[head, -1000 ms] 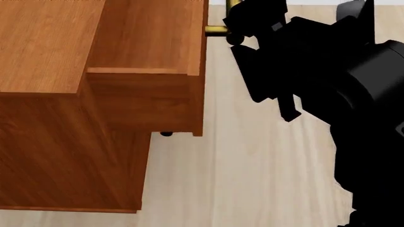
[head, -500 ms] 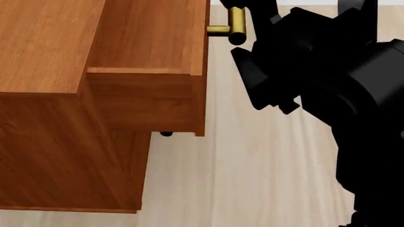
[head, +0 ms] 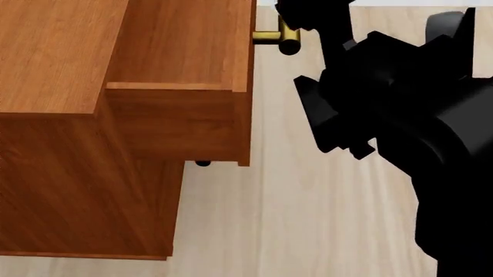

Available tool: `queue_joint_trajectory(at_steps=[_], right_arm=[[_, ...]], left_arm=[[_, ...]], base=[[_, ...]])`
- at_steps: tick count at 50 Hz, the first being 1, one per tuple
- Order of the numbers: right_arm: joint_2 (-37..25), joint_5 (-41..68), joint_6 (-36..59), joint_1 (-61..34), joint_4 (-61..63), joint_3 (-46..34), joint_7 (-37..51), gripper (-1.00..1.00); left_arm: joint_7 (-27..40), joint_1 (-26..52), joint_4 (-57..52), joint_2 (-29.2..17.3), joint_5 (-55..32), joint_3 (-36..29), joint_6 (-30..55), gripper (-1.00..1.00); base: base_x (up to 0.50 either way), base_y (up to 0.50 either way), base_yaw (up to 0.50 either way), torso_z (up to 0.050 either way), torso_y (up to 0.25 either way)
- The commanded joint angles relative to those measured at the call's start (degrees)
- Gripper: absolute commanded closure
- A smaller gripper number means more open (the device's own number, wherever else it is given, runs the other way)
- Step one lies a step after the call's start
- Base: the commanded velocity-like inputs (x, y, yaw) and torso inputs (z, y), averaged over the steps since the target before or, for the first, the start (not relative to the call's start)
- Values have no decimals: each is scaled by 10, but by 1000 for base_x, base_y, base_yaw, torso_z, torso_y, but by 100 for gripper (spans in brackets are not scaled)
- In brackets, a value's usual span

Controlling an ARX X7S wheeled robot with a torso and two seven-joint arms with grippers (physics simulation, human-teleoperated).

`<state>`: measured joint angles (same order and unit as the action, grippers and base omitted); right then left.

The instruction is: Close the bottom drawer of the cabinet and open the top drawer.

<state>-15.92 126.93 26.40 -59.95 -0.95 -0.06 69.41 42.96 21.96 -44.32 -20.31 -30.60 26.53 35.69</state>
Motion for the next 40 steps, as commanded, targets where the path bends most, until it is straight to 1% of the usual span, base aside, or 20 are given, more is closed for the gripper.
queue_joint_trajectory(at_steps=[1,8,9,10,16,19,23,25,27,34,36,40], right_arm=[[-14,4,-16,38,43,15,21,-100],[-36,-5,-22,56,96,30,40,-100],[-56,-19,-2,47,97,19,38,-100],[-66,-8,8,40,97,15,45,-100],[-108,7,11,11,110,26,80,-100],[-130,25,20,-26,124,16,114,-100],[-152,43,48,-76,123,-12,137,-100],[-163,47,76,-108,115,-32,134,-100],[-166,62,90,-136,108,-57,152,-100],[-175,77,154,-253,68,-133,173,-100],[-175,84,163,-272,60,-149,178,-100],[-177,83,230,-337,30,-202,170,-100]], left_arm=[[2,-1,0,-1,-2,-1,-1,-100],[2,-1,1,-3,-3,-2,-1,-100],[3,-1,0,-3,-3,-2,0,-100],[4,1,0,-4,-3,-4,3,-100],[5,-1,1,-5,-3,-3,0,-100],[5,-1,0,-5,-4,-3,0,-100],[5,-1,0,-5,-5,-3,-1,-100],[4,-2,1,-7,0,-7,-4,-100],[3,-3,2,-6,-2,-6,-6,-100],[5,-2,2,-6,-3,-6,-6,-100],[5,-2,2,-6,-4,-6,-6,-100],[5,-2,3,-7,-4,-7,-7,-100]], base=[[0,0,0,0,0],[0,0,0,0,0],[0,0,0,0,0],[0,0,0,0,10],[0,0,0,0,0],[0,0,0,0,0],[0,0,0,0,0],[0,0,0,0,0],[0,0,0,0,0],[0,0,0,0,0],[0,0,0,0,0],[0,0,0,0,0]])
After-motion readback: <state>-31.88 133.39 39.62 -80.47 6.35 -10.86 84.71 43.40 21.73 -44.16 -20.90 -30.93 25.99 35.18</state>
